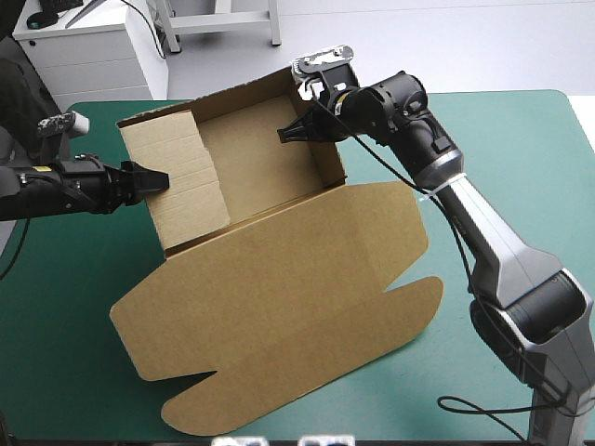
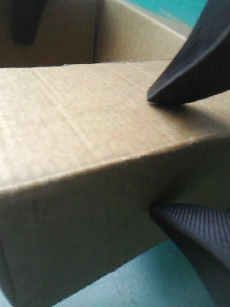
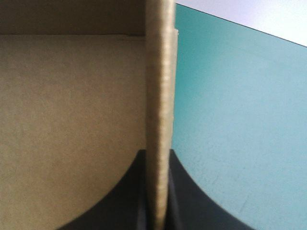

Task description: Fold the box

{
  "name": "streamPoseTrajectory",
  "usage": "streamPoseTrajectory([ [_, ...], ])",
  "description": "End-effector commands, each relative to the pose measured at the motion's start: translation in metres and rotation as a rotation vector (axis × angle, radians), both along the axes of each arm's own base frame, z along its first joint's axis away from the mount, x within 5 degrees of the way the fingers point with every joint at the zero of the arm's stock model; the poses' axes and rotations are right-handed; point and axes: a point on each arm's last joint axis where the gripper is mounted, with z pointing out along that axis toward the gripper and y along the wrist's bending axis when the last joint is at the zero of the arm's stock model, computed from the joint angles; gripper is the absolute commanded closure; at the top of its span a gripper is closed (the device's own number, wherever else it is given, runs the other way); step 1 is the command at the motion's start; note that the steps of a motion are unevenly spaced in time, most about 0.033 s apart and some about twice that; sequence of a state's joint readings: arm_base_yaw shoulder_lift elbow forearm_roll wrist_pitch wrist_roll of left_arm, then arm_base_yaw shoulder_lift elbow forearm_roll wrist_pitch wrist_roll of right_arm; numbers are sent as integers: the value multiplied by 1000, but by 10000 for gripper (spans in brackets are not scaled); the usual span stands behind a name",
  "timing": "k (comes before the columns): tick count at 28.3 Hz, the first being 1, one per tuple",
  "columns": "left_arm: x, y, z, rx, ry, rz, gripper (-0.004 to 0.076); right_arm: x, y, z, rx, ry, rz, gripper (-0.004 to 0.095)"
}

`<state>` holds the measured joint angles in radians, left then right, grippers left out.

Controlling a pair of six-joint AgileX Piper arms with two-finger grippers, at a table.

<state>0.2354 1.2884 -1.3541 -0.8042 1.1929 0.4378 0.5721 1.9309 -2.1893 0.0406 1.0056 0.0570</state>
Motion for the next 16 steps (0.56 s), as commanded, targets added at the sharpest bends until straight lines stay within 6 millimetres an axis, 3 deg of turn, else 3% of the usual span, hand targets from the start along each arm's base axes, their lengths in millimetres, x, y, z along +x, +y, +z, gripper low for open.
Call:
streamPoseTrajectory([
  [1,0,-11,14,52,-51,111,306,-24,5,44,181,-105,23,919],
  [4,5,-12,10,87,-34,174,314,-26,4,47,189,-103,19,919],
  [6,8,-14,7,101,-22,181,359,-27,3,50,180,-106,17,920],
  [8,12,-15,4,100,-14,174,447,-28,0,51,159,-110,10,920],
  [12,16,-21,2,94,-18,161,731,-28,-6,48,76,-95,-16,920],
  [16,19,-31,7,55,-77,152,731,-28,-10,44,14,-77,-40,920],
])
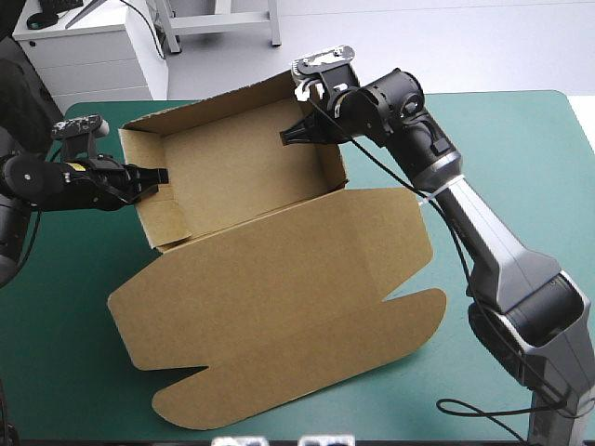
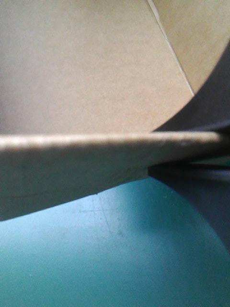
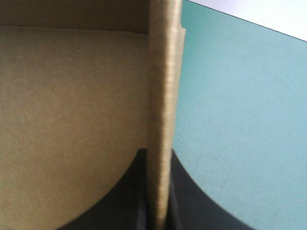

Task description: Fold the box

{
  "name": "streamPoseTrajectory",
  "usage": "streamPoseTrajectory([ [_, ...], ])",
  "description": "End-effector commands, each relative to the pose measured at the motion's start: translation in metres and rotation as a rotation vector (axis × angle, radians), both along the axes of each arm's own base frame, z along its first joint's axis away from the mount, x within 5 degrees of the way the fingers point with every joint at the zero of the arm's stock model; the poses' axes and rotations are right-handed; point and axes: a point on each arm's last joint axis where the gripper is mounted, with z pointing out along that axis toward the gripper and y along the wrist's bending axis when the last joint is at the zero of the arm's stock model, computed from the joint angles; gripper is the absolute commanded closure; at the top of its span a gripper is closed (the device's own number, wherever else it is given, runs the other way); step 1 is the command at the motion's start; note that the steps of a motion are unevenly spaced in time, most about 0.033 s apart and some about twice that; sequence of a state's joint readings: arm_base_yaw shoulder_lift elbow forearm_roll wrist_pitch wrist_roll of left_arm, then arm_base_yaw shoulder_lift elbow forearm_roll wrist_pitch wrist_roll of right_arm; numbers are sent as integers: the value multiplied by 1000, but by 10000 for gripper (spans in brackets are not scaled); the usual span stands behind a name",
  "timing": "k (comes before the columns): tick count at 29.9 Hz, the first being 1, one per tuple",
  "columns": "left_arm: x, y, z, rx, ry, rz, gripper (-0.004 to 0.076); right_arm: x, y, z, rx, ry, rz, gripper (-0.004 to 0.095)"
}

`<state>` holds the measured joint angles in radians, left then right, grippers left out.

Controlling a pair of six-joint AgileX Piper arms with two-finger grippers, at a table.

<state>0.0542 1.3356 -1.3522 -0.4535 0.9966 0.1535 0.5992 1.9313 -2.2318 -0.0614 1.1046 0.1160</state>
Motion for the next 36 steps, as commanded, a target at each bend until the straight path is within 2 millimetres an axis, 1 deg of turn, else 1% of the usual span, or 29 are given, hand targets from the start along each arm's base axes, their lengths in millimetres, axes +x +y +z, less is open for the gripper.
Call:
streamPoseTrajectory([
  [1,-4,-17,28,-104,-157,-17,731,-19,-9,37,78,-90,10,920],
  [6,2,-26,27,-108,-176,-22,731,-20,-16,32,2,-55,-25,922],
  [10,9,-27,34,-108,-193,-29,731,-17,-30,26,-54,18,-70,922],
  [14,16,-33,44,-66,-215,-54,731,-15,-35,27,3,53,-70,922],
  [16,21,-37,46,-38,-199,-47,731,-14,-34,23,8,72,-78,922],
  [19,31,-45,44,14,-163,-56,731,-12,-33,12,-12,105,-90,922],
  [22,43,-56,35,63,-119,-79,731,-9,-32,-5,-35,159,-102,922],
  [25,55,-69,23,122,-83,-95,731,-7,-31,-26,-72,223,-112,922],
  [28,61,-84,11,171,-52,-115,731,-4,-34,-43,-93,278,-131,922],
  [29,64,-88,5,190,-39,-121,731,-2,-38,-48,-99,295,-146,922],
  [32,70,-103,-10,217,-7,-150,731,2,-45,-55,-85,332,-163,922],
  [36,80,-120,-33,237,55,-185,731,4,-48,-63,-59,380,-168,922],
])
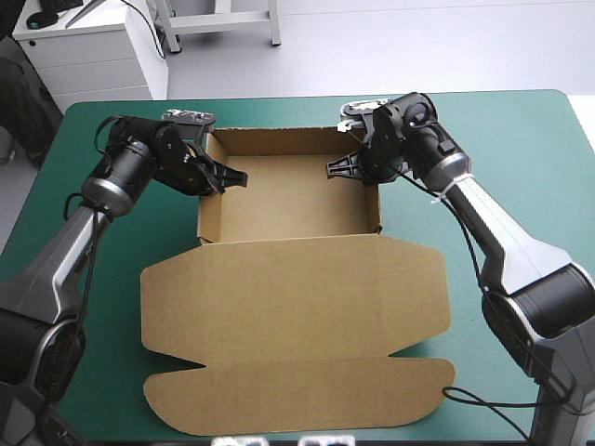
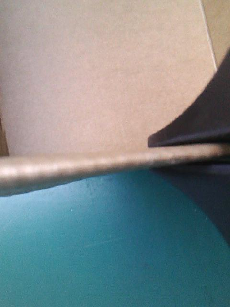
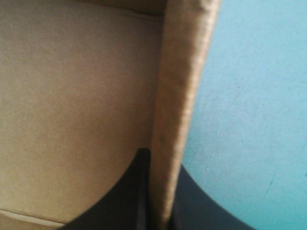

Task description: Fold the box

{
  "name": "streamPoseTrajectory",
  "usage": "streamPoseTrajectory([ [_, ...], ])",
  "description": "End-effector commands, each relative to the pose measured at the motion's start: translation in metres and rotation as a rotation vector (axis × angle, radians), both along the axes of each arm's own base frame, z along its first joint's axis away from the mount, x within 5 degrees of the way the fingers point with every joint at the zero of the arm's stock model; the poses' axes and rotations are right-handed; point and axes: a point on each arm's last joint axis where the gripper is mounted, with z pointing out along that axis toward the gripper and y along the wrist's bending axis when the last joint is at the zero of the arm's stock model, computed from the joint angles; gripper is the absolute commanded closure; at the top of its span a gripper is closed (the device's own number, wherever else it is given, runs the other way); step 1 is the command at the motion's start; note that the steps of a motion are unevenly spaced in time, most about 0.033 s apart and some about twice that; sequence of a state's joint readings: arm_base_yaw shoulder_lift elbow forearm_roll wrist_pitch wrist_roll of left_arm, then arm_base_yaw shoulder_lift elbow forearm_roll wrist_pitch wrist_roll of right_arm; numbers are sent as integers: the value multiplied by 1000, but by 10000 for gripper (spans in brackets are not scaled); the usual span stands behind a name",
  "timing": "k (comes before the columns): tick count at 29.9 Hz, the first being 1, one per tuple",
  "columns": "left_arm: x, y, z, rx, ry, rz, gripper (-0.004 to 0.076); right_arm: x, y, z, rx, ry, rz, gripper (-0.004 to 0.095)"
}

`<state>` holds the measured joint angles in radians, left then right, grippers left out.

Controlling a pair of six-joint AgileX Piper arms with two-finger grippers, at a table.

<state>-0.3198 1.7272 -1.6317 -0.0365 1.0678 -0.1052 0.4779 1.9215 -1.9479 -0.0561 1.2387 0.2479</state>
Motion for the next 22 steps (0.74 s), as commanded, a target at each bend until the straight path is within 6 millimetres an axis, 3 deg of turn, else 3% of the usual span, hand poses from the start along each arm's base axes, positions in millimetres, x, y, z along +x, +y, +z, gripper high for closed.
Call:
streamPoseTrajectory([
  [1,3,-20,16,-70,-110,-45,731,-14,0,21,79,-7,47,922],
  [6,12,-26,-12,-34,-12,-51,731,-11,-3,-2,63,61,34,922],
  [13,19,-29,-30,-20,45,-32,731,1,7,-40,73,144,31,922],
  [22,28,-34,-57,-12,127,-30,731,11,14,-64,73,187,30,922],
])
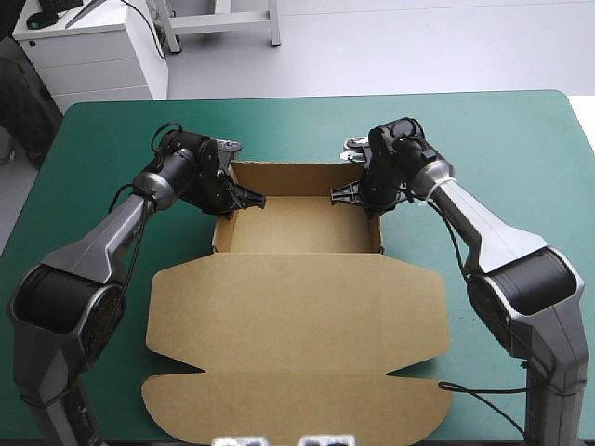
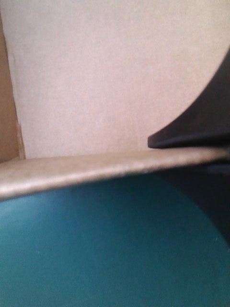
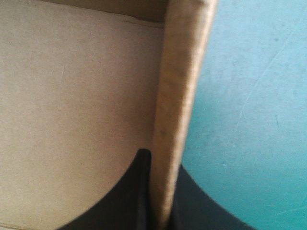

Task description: Fold the box

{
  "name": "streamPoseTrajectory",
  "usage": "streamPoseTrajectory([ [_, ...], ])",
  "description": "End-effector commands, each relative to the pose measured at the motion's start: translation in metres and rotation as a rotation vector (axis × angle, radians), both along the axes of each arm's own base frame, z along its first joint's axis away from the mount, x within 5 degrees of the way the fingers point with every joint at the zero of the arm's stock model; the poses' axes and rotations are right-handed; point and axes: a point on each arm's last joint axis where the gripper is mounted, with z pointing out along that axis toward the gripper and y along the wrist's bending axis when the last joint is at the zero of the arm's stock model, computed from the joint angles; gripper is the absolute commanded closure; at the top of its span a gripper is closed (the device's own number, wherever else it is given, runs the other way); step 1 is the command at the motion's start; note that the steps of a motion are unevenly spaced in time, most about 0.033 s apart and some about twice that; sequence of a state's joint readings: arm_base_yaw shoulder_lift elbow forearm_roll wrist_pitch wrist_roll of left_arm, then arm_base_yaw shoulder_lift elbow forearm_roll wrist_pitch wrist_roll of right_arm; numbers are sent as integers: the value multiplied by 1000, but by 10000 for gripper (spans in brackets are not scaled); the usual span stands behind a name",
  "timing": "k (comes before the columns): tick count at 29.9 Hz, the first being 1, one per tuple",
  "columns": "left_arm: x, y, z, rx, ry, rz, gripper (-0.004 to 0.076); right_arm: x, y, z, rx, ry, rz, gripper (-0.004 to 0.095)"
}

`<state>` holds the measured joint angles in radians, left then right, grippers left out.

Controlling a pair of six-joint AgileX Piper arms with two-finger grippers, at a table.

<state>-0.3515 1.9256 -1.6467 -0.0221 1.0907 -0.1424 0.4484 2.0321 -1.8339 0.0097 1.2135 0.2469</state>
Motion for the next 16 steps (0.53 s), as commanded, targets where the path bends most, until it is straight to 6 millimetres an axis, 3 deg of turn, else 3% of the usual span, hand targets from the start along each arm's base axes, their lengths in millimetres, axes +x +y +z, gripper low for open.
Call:
streamPoseTrajectory([
  [1,0,-13,15,-83,-58,-24,731,-5,13,15,109,-26,54,922],
  [11,-2,-12,11,-69,-21,-28,723,-6,10,15,65,-28,81,921],
  [16,-3,-11,11,-56,-5,-34,609,-7,2,15,-22,-20,89,828],
])
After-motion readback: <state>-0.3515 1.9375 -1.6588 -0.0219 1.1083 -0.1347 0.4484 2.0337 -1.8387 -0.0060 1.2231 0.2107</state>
